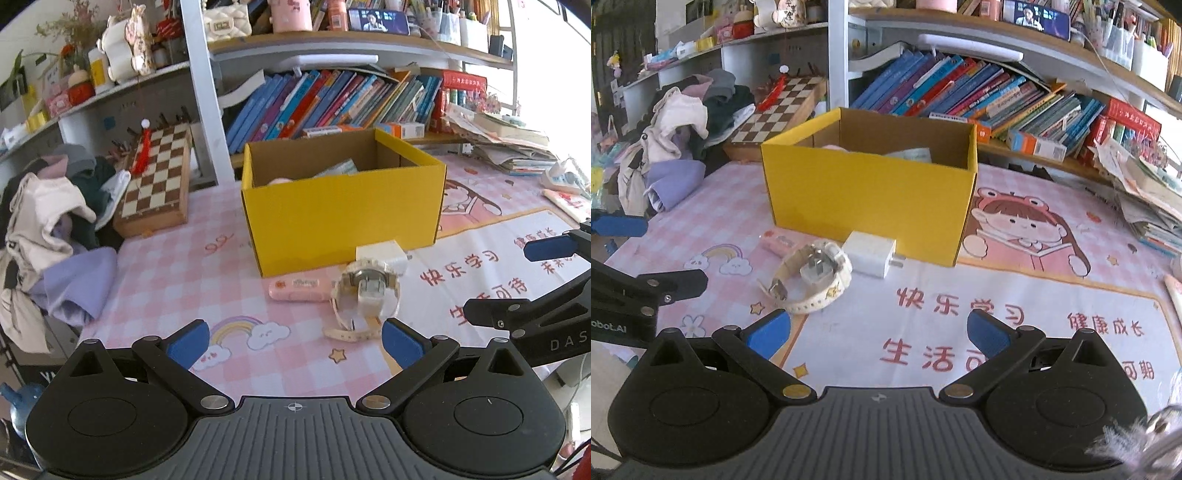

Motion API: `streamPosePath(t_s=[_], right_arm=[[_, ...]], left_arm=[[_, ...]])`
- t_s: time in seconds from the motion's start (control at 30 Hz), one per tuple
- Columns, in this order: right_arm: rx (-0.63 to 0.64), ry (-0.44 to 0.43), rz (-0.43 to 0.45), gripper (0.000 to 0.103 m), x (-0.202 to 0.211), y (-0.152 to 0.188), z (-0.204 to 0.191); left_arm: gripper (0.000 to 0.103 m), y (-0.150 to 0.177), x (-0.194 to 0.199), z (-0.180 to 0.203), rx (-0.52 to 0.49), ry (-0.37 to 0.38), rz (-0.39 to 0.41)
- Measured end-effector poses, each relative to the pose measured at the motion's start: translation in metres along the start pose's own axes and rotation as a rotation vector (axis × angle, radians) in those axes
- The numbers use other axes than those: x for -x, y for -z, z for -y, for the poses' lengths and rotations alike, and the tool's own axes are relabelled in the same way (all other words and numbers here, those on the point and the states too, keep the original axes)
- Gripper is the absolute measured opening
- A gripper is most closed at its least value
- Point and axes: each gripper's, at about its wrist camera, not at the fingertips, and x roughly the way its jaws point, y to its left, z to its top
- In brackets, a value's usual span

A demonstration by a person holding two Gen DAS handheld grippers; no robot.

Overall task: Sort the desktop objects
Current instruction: 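Move the left gripper down to the white wristwatch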

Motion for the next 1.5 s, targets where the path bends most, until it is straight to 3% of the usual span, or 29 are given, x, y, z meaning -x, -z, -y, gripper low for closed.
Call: streamPosePath(t_s=[0.5,0.97,1.13,1.5], right_arm=[[-0.002,0.005,-0.036,0.103,-0.011,-0.002,0.001],[0.000,0.010,-0.045,0.103,-0.022,-0.011,0.010],[0.007,0.011,-0.049,0.103,-0.027,-0.016,0.013],[0.016,0.003,-0.047,0.101,-0.039,-0.027,0.019]], left_arm=[[0.101,0.007,-0.012,0.003,0.050,0.048,-0.056],[0.103,0.001,-0.022,0.007,0.047,0.040,-0.050],[0.103,-0.001,-0.029,0.010,0.013,0.003,-0.070],[0.103,-0.006,-0.042,0.008,0.029,0.037,-0.072]])
